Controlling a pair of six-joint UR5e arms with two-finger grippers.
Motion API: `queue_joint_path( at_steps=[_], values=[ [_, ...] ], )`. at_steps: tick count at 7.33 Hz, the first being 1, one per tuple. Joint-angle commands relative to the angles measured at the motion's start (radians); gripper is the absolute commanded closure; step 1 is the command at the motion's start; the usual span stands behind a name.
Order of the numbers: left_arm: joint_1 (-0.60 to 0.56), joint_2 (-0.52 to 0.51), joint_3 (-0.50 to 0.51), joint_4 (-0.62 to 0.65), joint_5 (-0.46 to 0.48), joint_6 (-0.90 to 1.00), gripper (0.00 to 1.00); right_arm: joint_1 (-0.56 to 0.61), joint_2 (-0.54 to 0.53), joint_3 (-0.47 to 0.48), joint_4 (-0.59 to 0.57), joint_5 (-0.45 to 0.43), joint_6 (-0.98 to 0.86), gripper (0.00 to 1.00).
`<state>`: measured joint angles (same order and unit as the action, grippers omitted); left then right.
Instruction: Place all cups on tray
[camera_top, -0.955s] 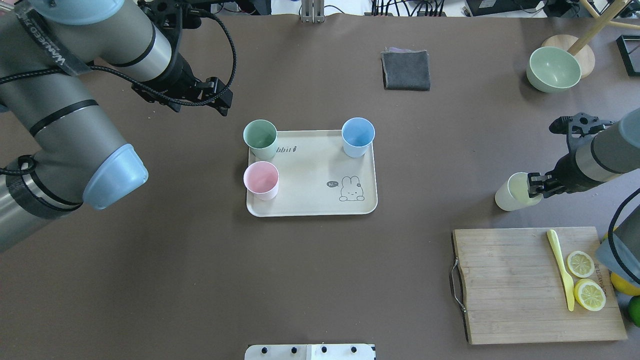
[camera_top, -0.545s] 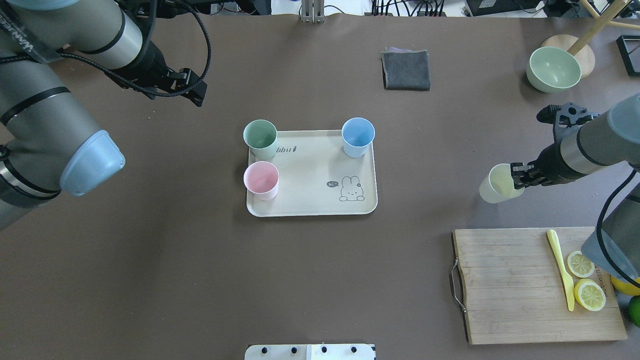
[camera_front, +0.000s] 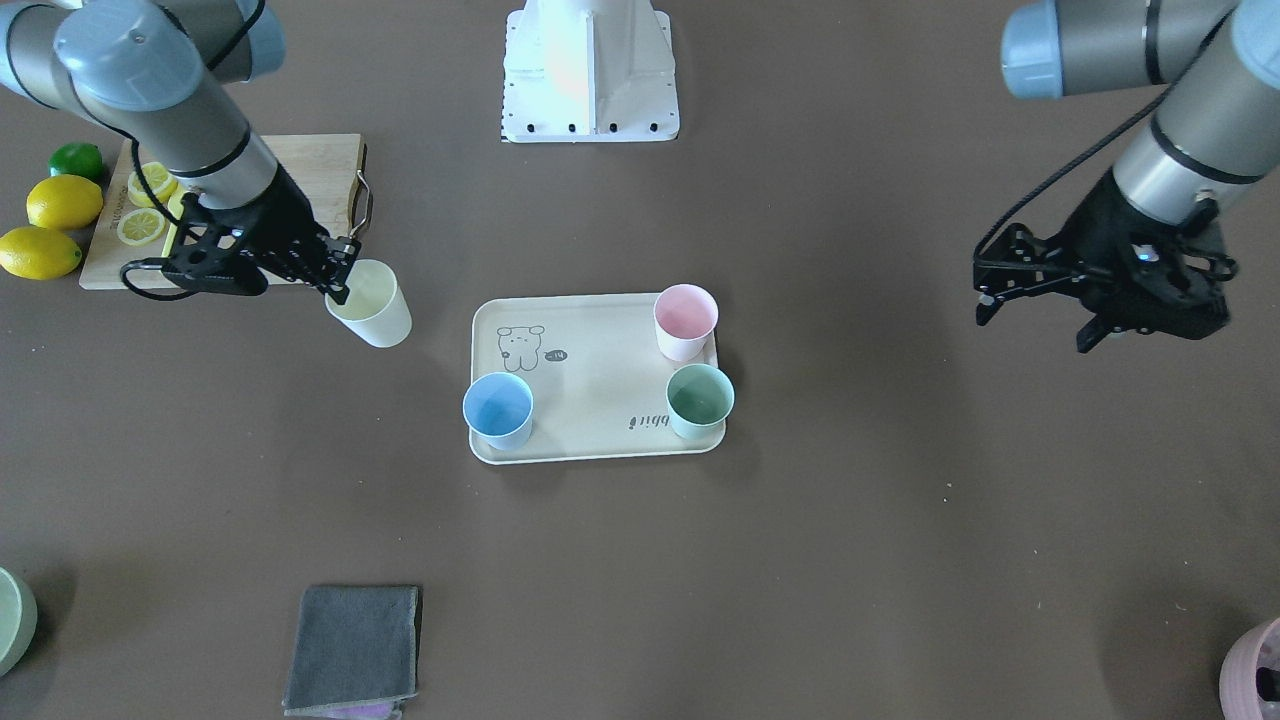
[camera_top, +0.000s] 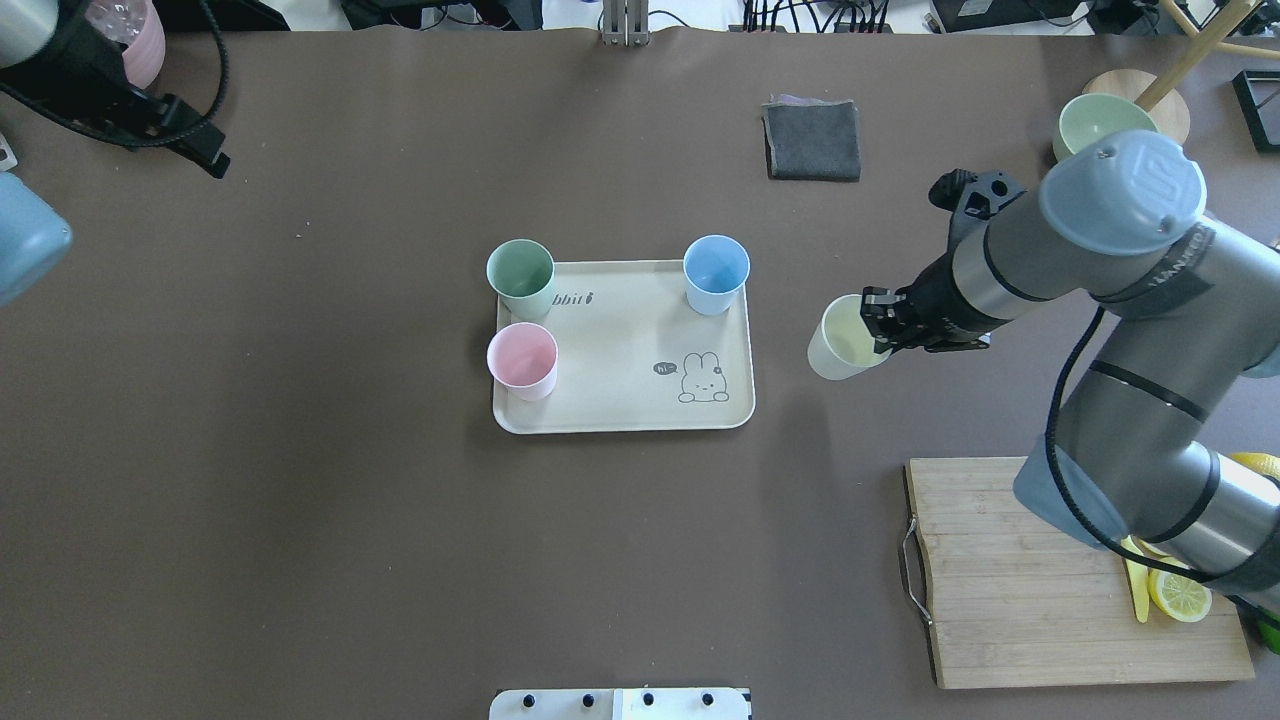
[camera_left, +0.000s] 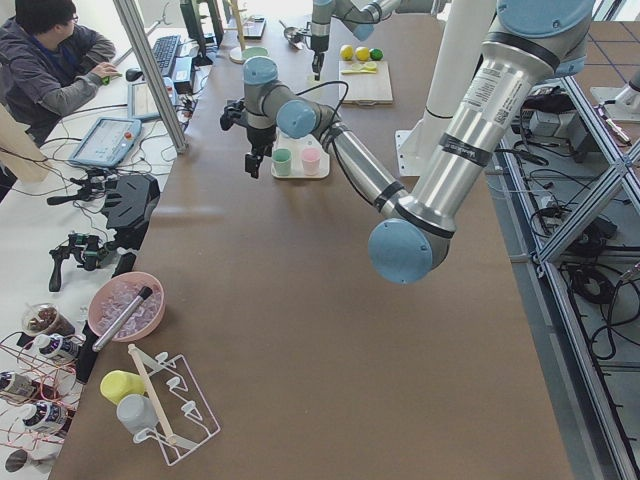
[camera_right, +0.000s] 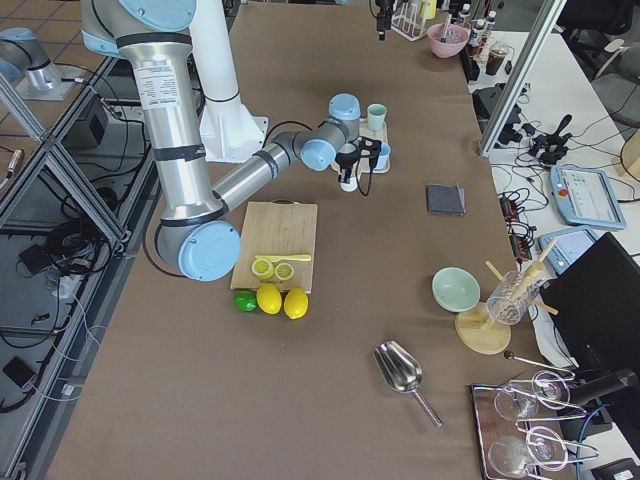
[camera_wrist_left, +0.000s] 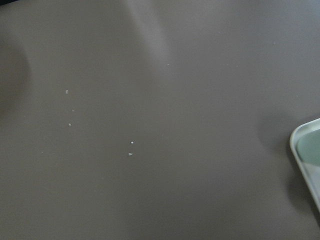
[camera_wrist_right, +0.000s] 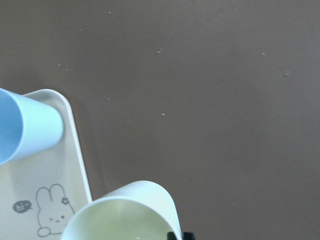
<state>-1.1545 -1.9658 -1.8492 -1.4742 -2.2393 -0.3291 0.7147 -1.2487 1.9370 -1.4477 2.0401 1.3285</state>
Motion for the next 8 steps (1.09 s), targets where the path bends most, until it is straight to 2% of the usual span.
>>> queue_joint_path(
  at_steps=[1,2,5,6,7,8],
  values=[
    [-0.088,0.073,0.027,0.0,-0.019,0.172,0.02,-0.087,0.127,-0.025,-0.095,-0.064,0.05,1.0],
    [-0.096,0.085,0.025,-0.001,-0.022,0.179,0.02,-0.101,0.184,-0.085,-0.097,-0.073,0.054,1.0],
    [-0.094,0.1,0.018,-0.011,-0.036,0.179,0.02,-0.149,0.193,-0.108,-0.095,-0.124,0.052,1.0],
    [-0.094,0.1,0.018,-0.011,-0.036,0.179,0.02,-0.152,0.19,-0.115,-0.094,-0.124,0.043,0.54],
    [-0.094,0.102,0.016,-0.011,-0.036,0.179,0.02,-0.152,0.193,-0.112,-0.094,-0.127,0.052,0.4],
    [-0.096,0.104,0.016,-0.011,-0.036,0.179,0.02,-0.152,0.195,-0.105,-0.092,-0.153,0.054,0.01]
  ],
)
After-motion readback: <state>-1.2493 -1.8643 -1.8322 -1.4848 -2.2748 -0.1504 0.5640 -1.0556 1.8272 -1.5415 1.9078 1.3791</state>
